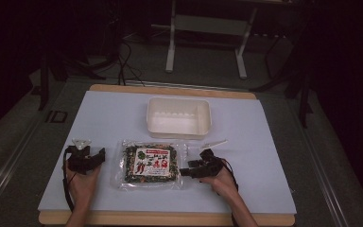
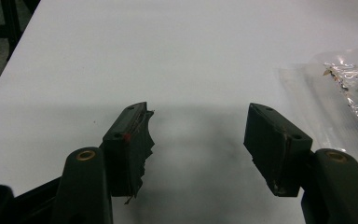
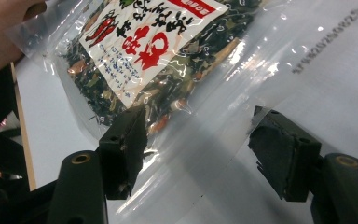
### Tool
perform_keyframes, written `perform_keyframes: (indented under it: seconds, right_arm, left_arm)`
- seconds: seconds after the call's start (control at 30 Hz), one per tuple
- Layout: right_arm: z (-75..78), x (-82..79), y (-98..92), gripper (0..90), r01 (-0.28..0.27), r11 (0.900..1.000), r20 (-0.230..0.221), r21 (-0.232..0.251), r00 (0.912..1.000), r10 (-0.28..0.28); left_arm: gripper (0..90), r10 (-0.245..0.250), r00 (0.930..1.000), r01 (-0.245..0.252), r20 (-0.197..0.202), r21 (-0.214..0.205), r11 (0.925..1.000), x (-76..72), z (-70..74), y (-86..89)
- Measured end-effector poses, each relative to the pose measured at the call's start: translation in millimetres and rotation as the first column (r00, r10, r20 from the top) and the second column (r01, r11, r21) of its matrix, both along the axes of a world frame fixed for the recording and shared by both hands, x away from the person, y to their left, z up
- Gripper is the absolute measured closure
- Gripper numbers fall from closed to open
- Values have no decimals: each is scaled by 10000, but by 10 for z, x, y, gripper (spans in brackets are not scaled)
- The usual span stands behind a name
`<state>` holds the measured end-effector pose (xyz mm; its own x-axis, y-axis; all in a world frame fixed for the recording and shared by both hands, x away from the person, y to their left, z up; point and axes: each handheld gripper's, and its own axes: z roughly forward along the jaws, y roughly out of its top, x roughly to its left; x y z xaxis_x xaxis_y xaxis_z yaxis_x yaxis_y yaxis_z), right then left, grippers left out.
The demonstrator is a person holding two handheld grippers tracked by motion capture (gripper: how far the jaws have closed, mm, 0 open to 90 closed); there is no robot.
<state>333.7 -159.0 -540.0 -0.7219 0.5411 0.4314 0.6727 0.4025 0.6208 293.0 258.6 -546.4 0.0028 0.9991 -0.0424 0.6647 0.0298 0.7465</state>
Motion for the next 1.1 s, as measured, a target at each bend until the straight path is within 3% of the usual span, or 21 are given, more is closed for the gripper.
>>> perform_keyframes:
  seconds: [0.23,0.5,0.57,0.7,0.77,0.87,1.1]
  right_arm:
    - [7,-24,-38,395,160,9999,-332,27,9993,-159]
    - [-14,98,129,412,504,9984,-375,255,9981,-494]
    - [-19,122,167,446,544,9982,-409,260,9977,-533]
    - [-37,157,184,640,622,9977,-639,265,9961,-604]
    - [-49,162,186,640,626,9977,-684,273,9958,-606]
    - [-56,177,198,787,744,9969,-826,270,9940,-720]
    - [-1,199,233,843,949,9949,-884,345,9919,-916]
  left_arm:
    - [404,-14,10000,14,-1,-7,10000,1,1,1]
    - [403,-5,10000,5,-43,9,10000,3,-5,-4]
    - [403,-26,10000,26,-43,11,10000,4,-5,-4]
    - [403,-30,10000,30,-38,-6,10000,4,-5,-1]
    - [403,-30,10000,30,-38,-6,10000,4,-5,-1]
    - [403,-25,10000,25,-45,-32,10000,6,-8,2]
    - [403,46,10000,-46,-8,-81,10000,6,-10,11]
